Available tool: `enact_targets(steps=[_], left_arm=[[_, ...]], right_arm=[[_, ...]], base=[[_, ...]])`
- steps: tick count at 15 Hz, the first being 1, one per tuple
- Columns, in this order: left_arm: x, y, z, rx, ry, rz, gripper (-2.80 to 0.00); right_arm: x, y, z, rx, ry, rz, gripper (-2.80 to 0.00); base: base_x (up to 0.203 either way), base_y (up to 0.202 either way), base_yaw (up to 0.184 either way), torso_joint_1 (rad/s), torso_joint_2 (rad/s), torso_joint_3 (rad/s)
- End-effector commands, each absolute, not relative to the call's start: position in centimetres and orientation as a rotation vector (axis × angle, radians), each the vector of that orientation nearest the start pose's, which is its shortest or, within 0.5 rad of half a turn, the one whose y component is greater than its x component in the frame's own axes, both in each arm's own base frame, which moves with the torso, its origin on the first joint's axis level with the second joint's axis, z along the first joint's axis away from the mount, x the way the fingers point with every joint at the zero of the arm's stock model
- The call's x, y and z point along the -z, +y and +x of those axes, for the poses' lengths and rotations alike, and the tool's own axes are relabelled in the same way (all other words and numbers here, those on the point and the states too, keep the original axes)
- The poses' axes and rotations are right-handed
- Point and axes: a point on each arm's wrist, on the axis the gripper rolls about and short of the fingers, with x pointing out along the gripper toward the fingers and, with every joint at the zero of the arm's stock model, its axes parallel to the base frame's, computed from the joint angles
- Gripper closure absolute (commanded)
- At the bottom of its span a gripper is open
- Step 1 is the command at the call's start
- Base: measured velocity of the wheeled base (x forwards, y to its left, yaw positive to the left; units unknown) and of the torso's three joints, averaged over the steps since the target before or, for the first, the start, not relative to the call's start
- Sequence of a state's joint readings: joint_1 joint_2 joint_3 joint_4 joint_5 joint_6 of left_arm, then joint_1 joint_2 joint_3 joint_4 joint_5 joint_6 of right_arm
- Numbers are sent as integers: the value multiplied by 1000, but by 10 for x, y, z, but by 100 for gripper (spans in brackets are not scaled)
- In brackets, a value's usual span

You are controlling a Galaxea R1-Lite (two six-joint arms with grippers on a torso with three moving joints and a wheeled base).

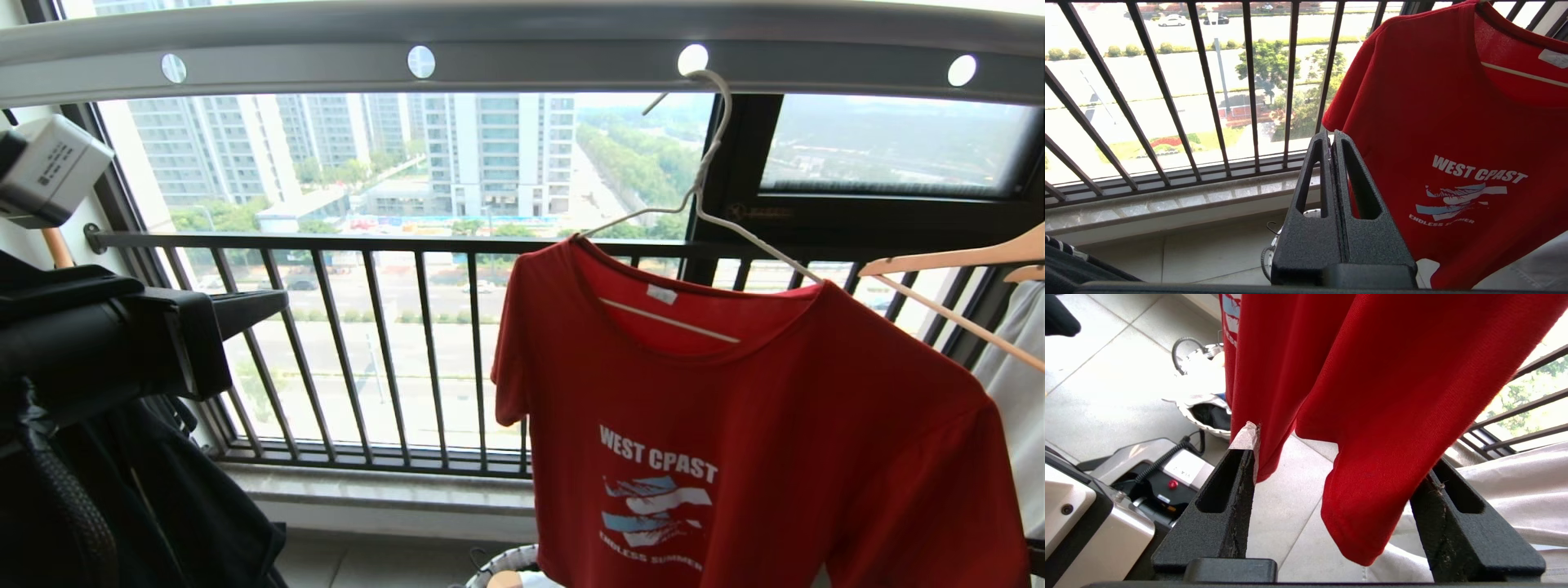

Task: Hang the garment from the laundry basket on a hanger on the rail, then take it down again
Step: Take the clothes off the clothes rack

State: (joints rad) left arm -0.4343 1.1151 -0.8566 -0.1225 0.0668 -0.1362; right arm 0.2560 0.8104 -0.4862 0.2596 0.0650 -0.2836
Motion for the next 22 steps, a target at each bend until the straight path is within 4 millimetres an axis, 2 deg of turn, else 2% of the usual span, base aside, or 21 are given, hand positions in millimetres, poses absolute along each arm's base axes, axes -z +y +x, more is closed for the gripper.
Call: enact_targets(steps=[1,6,7,10,13,17,19,22], left_arm=[[-280,-60,144,323,165,-103,0],[-259,-37,114,248,160,-127,0],[-256,-34,106,246,153,-132,0],[-247,-25,83,244,117,-143,0],[-235,-16,62,198,79,-147,0],[-236,-1,15,71,-64,-164,0],[-227,2,-10,59,-80,-166,0],[-213,4,-36,40,-97,-171,0]], right_arm=[[-188,11,37,-376,372,-302,-280],[-235,-3,-17,-315,86,-83,-280],[-236,-5,-24,-314,65,-65,0],[-226,-9,-41,-306,56,-57,0],[-223,-8,-58,-201,0,-46,0],[-243,-9,-66,-172,-50,77,0],[-251,-7,-67,-141,-41,77,0],[-253,0,-66,-47,22,75,0]], base=[[0,0,0,0,0,0],[0,0,0,0,0,0],[0,0,0,0,0,0],[0,0,0,0,0,0],[0,0,0,0,0,0],[0,0,0,0,0,0],[0,0,0,0,0,0],[0,0,0,0,0,0]])
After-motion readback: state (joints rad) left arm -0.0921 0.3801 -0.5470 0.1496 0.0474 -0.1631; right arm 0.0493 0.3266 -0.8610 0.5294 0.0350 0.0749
